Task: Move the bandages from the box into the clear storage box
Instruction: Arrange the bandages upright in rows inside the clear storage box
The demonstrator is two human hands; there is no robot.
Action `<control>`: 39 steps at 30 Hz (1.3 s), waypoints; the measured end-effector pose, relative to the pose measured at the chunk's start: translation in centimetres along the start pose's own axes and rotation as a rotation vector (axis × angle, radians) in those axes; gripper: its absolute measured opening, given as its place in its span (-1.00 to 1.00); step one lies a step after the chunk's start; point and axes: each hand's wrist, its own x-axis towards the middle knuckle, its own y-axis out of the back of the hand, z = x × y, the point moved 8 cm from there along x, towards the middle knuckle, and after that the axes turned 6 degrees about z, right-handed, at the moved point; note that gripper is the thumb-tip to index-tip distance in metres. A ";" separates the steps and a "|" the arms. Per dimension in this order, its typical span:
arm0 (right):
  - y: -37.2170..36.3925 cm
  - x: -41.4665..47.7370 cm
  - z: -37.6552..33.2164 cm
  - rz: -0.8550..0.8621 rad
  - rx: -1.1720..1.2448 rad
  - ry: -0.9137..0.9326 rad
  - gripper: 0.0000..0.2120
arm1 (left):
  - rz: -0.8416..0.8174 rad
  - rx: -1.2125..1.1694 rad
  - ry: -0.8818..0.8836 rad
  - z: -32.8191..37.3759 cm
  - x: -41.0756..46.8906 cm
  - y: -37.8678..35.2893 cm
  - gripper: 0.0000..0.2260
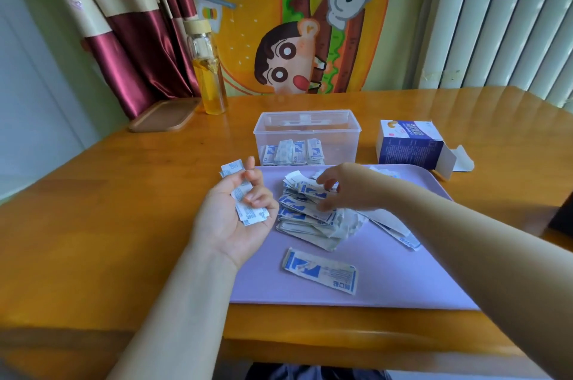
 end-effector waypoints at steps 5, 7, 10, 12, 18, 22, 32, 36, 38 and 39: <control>-0.5 1.4 0.8 -0.066 0.036 -0.090 -0.52 | -0.008 0.007 0.010 0.0 0.0 -0.1 -0.81; -0.5 1.5 1.3 -0.089 0.048 -0.134 -0.59 | -0.006 0.012 0.011 0.0 0.0 -0.1 -0.82; -0.5 1.6 1.7 -0.104 0.019 -0.144 -0.63 | -0.008 0.013 0.015 -0.1 0.1 -0.1 -0.82; -0.4 1.5 1.7 -0.102 0.021 -0.140 -0.59 | -0.007 0.007 0.023 -0.1 0.2 -0.1 -0.82; 0.9 1.2 2.7 -0.055 0.092 -0.159 -0.63 | -0.014 0.004 0.032 -0.1 0.2 0.0 -0.81; 2.7 0.3 3.0 -0.017 0.240 -0.182 -0.70 | -0.010 -0.011 0.018 0.2 0.2 0.3 -0.81; -0.9 -5.3 -3.7 -0.195 0.148 0.103 -0.69 | 0.006 -0.002 0.024 -0.1 0.1 0.8 -0.82; 0.6 -5.4 -4.0 0.044 0.102 0.112 -0.71 | 0.015 0.042 0.017 -0.4 0.0 1.3 -0.82; 2.7 -5.7 -4.4 0.182 0.167 0.142 -0.57 | 0.010 0.079 0.025 -0.9 0.0 1.1 -0.82; 3.4 -6.0 -4.9 0.208 0.187 0.197 -0.43 | -0.003 0.104 0.040 -1.4 0.0 0.8 -0.83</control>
